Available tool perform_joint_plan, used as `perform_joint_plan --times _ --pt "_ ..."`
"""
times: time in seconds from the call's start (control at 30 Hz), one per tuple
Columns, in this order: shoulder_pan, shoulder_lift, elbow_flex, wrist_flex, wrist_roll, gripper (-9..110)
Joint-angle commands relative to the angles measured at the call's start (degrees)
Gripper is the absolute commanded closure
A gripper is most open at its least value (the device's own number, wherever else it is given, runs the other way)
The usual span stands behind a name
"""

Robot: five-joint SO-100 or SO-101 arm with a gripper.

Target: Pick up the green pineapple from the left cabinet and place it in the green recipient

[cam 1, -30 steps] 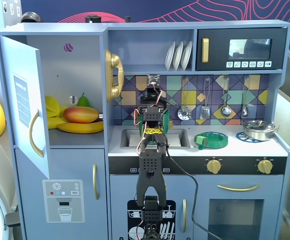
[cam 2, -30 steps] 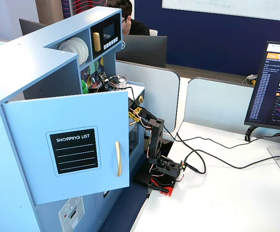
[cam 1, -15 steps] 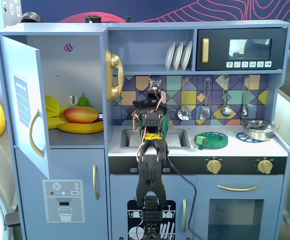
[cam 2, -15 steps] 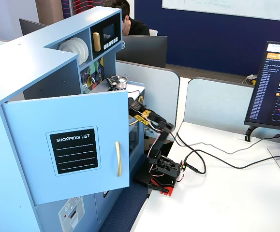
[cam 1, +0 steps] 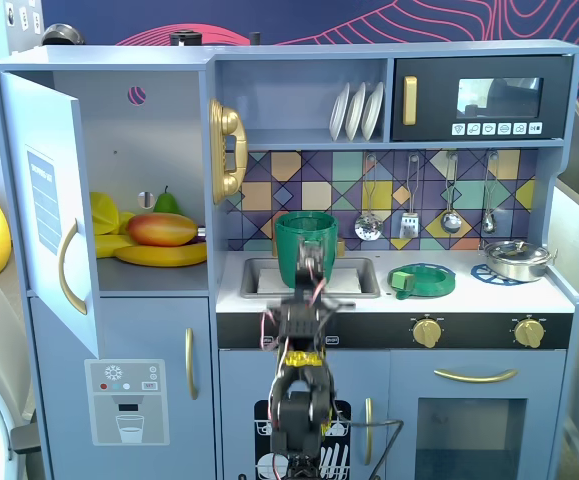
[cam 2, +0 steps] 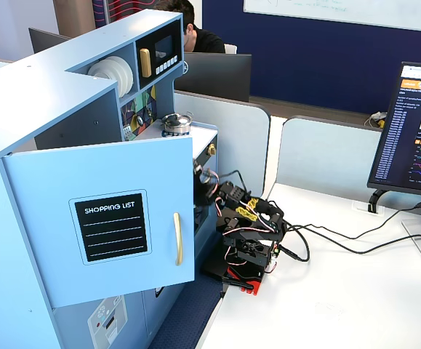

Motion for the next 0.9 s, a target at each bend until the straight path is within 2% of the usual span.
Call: perform_joint_plan --times 0.0,0.2,0.37,0.5,0.67,0.77,0.87 --pt "-0.1 7.3 9.2 8.2 2.8 64" --pt "0.6 15.2 20.7 19.7 3.4 70" --pt "1.0 15.2 21.6 31.7 4.2 79" --pt "0.1 15.3 21.7 43.3 -6.3 81" --pt "0.4 15.3 21.7 50.1 -3.0 81" --pt "0.1 15.3 21.7 50.9 3.4 81" --pt "0.6 15.3 21.7 51.0 2.8 81"
